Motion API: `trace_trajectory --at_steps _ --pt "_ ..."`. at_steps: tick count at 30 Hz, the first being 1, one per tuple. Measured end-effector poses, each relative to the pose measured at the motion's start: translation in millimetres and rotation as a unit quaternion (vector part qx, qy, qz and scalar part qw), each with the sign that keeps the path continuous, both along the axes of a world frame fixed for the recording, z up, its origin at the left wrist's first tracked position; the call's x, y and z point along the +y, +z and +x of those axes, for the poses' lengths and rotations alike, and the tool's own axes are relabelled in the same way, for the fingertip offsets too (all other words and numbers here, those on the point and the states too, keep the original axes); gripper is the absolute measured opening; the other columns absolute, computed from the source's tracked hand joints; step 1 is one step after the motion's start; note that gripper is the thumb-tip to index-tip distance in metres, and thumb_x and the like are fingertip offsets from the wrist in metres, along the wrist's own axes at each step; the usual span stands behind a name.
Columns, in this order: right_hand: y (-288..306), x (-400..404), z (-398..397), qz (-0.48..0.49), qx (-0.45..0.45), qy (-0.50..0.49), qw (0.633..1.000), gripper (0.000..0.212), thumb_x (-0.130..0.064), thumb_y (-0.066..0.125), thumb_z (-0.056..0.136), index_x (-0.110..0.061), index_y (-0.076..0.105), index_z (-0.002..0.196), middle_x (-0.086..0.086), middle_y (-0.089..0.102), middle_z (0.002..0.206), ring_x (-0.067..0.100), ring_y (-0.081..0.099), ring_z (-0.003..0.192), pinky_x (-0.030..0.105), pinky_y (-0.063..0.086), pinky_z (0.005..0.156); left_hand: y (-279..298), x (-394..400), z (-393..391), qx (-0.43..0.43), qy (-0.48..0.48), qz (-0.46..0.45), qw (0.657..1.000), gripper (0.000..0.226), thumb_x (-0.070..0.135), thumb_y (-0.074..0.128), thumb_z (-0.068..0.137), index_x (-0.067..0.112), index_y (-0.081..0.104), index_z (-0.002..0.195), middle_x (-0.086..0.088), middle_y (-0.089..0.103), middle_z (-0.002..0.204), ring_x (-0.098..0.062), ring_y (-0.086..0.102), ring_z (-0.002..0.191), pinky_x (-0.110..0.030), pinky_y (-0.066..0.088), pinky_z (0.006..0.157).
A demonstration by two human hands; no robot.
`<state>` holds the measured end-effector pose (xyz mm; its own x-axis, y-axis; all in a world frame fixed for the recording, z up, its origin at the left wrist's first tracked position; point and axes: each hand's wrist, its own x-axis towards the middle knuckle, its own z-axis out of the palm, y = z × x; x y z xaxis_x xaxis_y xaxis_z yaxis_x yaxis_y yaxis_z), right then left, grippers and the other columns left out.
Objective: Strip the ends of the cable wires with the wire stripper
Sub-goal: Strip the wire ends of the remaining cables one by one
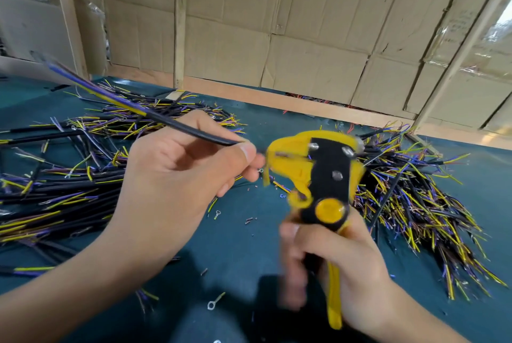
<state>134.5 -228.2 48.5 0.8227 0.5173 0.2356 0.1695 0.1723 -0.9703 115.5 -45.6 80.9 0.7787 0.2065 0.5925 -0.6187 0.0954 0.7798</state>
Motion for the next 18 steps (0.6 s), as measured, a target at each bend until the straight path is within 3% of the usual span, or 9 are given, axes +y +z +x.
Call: trace_trajectory --at_steps 2,3,6,7,9,11,13,15,18 --pt "0 0 -1 0.013 0.028 -0.034 0.999 0.028 -0.031 0.07 0.066 -0.015 0.055 0.049 0.013 0.045 0.04 0.025 0.044 0.033 0.024 0.038 0.042 0 -1 -1 0.01 0.015 0.026 0.999 0.013 0.018 0.078 0.07 0.009 0.069 0.072 -0.013 0.072 0.07 -0.013 0.056 0.055 -0.017 0.04 0.05" --pt "1 0 0 0.022 0.047 -0.02 0.998 0.029 -0.032 0.071 0.067 -0.013 0.056 0.052 0.015 0.046 0.042 0.026 0.046 0.035 0.029 0.04 0.042 -1 0 0 0.018 0.018 0.021 0.999 0.014 0.018 0.079 0.069 0.009 0.069 0.072 -0.013 0.072 0.07 -0.012 0.055 0.054 -0.018 0.04 0.05" --pt "4 2 4 0.084 0.102 0.073 0.989 0.038 -0.037 0.081 0.074 -0.001 0.071 0.083 0.023 0.059 0.066 0.039 0.063 0.058 0.065 0.049 0.065 -1 3 3 0.023 0.037 0.012 0.999 0.013 0.017 0.079 0.07 0.01 0.068 0.07 -0.013 0.071 0.072 -0.017 0.055 0.058 -0.023 0.04 0.051" --pt "5 4 6 0.103 0.114 0.084 0.985 0.048 -0.042 0.084 0.074 0.0 0.072 0.094 0.024 0.061 0.071 0.041 0.065 0.064 0.069 0.05 0.071 -2 6 4 0.011 0.057 0.031 0.998 0.013 0.017 0.08 0.072 0.01 0.068 0.072 -0.011 0.07 0.07 -0.016 0.055 0.058 -0.024 0.041 0.052" --pt "6 7 8 0.146 0.142 0.068 0.977 0.064 -0.046 0.09 0.068 0.002 0.072 0.106 0.023 0.06 0.073 0.039 0.065 0.064 0.065 0.056 0.068 -7 9 6 -0.02 0.094 0.114 0.989 0.012 0.012 0.078 0.08 0.008 0.067 0.077 -0.009 0.065 0.067 -0.017 0.056 0.057 -0.025 0.045 0.053" --pt "9 10 11 0.171 0.171 0.047 0.969 0.067 -0.042 0.092 0.065 0.002 0.07 0.111 0.02 0.058 0.071 0.036 0.065 0.062 0.057 0.058 0.064 -12 9 5 -0.076 0.109 0.256 0.957 0.007 0.011 0.074 0.084 0.009 0.068 0.081 -0.001 0.062 0.068 -0.015 0.056 0.059 -0.026 0.045 0.055" --pt "10 9 15 0.16 0.178 0.004 0.971 0.055 -0.027 0.089 0.067 0.004 0.067 0.107 0.019 0.057 0.069 0.035 0.065 0.06 0.053 0.059 0.061 -18 7 6 -0.145 0.088 0.358 0.918 0.005 0.005 0.072 0.087 0.002 0.068 0.086 0.005 0.063 0.079 -0.004 0.061 0.067 -0.015 0.045 0.064" --pt "11 7 17 0.142 0.169 -0.04 0.975 0.026 -0.012 0.081 0.068 -0.003 0.069 0.09 0.019 0.058 0.068 0.035 0.065 0.058 0.049 0.059 0.058 -23 6 8 -0.173 0.062 0.409 0.894 0.005 0.004 0.07 0.09 0.0 0.07 0.094 0.006 0.062 0.088 -0.007 0.063 0.076 -0.017 0.048 0.072" --pt "16 -2 21 0.171 0.172 -0.079 0.967 0.005 -0.015 0.072 0.073 -0.011 0.07 0.077 0.015 0.061 0.07 0.032 0.066 0.06 0.047 0.06 0.063 -25 14 17 -0.18 0.121 0.497 0.84 0.023 0.02 0.067 0.094 0.012 0.07 0.116 0.006 0.062 0.094 -0.012 0.058 0.086 -0.022 0.046 0.084"
